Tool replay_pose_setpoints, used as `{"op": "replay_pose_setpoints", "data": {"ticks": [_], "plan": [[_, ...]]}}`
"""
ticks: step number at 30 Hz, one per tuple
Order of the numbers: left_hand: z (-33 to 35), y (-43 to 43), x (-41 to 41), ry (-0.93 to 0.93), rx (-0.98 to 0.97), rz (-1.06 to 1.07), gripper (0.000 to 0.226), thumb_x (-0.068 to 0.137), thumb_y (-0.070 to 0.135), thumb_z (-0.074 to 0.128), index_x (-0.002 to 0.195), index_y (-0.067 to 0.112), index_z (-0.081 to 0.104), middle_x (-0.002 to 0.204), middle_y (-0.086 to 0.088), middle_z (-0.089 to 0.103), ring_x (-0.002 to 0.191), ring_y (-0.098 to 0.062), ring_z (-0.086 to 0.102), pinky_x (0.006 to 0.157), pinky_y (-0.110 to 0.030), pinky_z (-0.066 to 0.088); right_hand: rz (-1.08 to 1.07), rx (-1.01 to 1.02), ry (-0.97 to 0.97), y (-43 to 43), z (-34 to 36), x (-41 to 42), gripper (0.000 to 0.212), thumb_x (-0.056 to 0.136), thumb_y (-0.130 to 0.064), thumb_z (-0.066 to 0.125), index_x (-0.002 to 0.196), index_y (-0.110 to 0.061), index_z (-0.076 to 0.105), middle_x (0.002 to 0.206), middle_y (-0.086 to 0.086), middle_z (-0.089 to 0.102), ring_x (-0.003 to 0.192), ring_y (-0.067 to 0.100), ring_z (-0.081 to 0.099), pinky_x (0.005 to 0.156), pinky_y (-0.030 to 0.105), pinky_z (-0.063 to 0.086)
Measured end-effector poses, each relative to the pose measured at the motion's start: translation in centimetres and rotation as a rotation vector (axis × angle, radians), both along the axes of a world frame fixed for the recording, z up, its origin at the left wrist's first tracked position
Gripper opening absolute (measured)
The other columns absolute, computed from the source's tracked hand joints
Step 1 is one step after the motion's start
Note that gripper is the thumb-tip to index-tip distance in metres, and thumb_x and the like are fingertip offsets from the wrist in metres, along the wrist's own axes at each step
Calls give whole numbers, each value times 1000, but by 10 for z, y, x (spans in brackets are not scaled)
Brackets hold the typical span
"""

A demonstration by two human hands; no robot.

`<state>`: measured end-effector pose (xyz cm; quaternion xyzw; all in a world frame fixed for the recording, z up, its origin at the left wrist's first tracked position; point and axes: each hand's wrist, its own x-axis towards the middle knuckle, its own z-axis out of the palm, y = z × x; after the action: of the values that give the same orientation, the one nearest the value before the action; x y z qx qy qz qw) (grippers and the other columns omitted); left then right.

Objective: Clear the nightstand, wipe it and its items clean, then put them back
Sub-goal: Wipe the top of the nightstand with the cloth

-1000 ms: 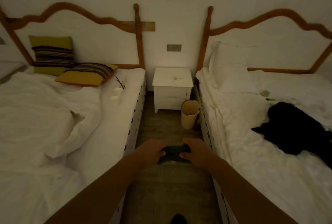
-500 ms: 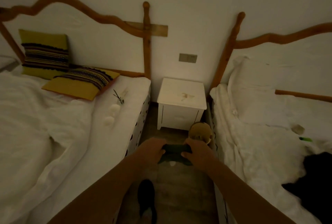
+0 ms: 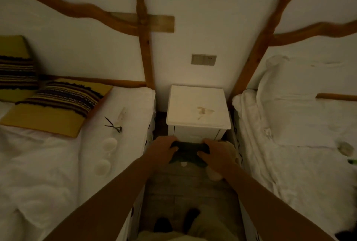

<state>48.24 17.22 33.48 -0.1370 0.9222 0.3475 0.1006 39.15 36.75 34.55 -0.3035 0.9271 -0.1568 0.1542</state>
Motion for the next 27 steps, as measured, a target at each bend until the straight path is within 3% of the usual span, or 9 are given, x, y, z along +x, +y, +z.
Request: {"op": "replay_pose_setpoints", "data": {"ticks": [4,7,12,18,22,27], "plan": [[-20,-21,-60,-22,35,24,22,97,24,52,117,19,61,109,-5,65,101,-18,60,96,-33,49,-16,-36,-116,-18,-21,-65,12,93,-35,59,93,-27,50,77,-16,42,61,-9,33,48,4,32],[-40,-38,-109,-56,46,53,26,97,21,53,121,14,60,115,-8,65,105,-20,59,99,-33,47,-24,-68,-220,-35,-47,-124,13,92,-33,61,100,-24,57,84,-14,48,67,-8,39,51,6,27],[-78,-72,-194,-136,93,203,28,97,21,54,122,10,61,119,-9,64,109,-21,58,100,-33,45,-24,-143,-407,-75,-107,-232,11,90,-27,65,93,-21,56,88,-3,57,80,14,55,61,17,38],[-145,-102,-275,-299,213,312,28,96,25,56,119,11,62,116,-9,63,107,-19,58,89,-23,41,-128,-158,-517,-114,-185,-320,13,86,-22,69,92,-24,58,83,-13,55,74,2,52,58,9,34],[-194,-126,-303,-298,240,376,22,96,23,56,114,15,63,109,-1,60,97,-11,53,84,-23,39,-179,-181,-567,-138,-228,-340,15,88,-24,68,100,-21,59,87,-12,57,75,-3,53,56,9,39],[-299,-156,-333,-359,278,402,16,95,20,56,110,17,61,108,-4,62,93,-15,59,72,-20,46,-263,-111,-589,-163,-331,-356,19,87,-28,69,102,-21,58,89,-9,57,76,7,56,57,7,37]]}}
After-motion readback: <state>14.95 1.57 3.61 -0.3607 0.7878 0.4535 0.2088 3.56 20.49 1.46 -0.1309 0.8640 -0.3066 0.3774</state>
